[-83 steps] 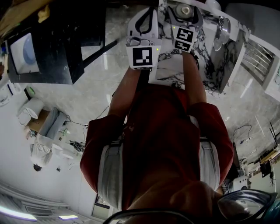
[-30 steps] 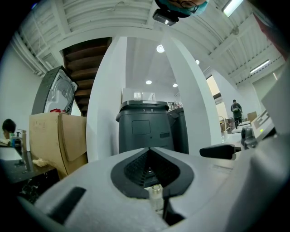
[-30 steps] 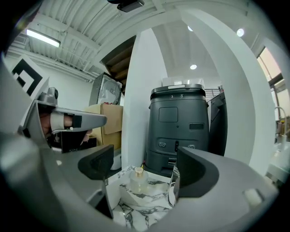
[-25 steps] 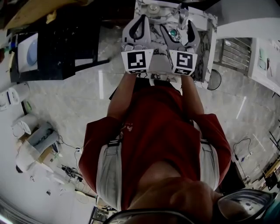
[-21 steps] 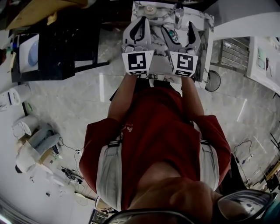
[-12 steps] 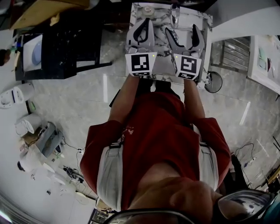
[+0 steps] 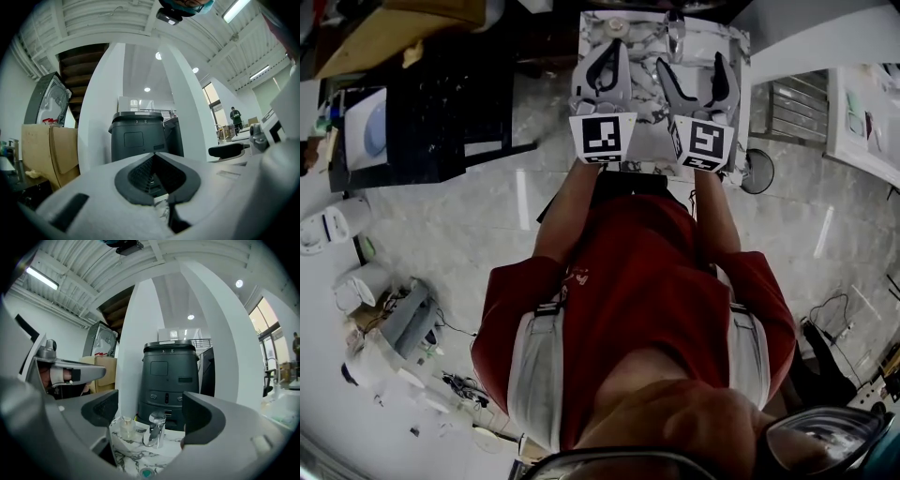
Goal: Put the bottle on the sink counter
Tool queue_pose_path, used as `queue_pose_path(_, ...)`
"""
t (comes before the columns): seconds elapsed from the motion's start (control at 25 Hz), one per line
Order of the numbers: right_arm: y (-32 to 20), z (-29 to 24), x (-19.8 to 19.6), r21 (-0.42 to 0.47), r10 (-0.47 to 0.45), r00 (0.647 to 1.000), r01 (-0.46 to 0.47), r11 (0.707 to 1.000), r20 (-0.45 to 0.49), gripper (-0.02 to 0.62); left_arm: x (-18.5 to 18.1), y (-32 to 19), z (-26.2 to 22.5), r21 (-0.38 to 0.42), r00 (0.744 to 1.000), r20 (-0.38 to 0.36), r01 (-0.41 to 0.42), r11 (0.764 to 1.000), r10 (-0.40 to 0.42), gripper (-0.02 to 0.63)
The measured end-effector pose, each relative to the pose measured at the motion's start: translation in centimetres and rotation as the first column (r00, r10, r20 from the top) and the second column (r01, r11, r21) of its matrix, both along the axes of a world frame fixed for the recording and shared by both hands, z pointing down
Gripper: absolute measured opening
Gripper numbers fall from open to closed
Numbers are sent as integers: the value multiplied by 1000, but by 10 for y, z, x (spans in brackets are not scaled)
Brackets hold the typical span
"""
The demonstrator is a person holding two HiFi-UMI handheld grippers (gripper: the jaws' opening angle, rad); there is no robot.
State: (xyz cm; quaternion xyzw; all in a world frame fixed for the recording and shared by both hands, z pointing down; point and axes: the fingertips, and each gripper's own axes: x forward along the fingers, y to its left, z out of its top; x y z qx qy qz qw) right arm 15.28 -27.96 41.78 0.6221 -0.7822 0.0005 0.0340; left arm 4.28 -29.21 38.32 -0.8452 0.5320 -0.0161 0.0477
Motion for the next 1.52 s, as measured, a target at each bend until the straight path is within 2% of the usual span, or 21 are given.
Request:
queue_pose_path(0.64,6,-11,-3,10,75,997,-75,997,-17,400,-2,1,-4,21,997,-3,-75,997,75,3)
queue_pose_path(0.76,8,-15,-1,29,93,996,-93,995,-3,362,0,2,-6,26,996,6,-89,996,89,3)
queue_pose_path(1.0,9,-18,-7,35,91,996,-91,995,6,337,-2,2,-10,31,995,6,-95,995,95,3)
queue_pose_path(1.12,9,-19,-6,39,89,996,-90,995,4,275,0,1,-10,35,995,4,-96,995,96,3)
queue_pose_path(1.36,10,-22,-9,51,69,998,-68,996,-13,264,2,2,-9,38,996,-7,-93,995,94,3)
queue_pose_path(1.52,8,-24,-12,51,63,998,-62,997,-22,235,1,0,-11,43,996,-10,-93,995,94,3)
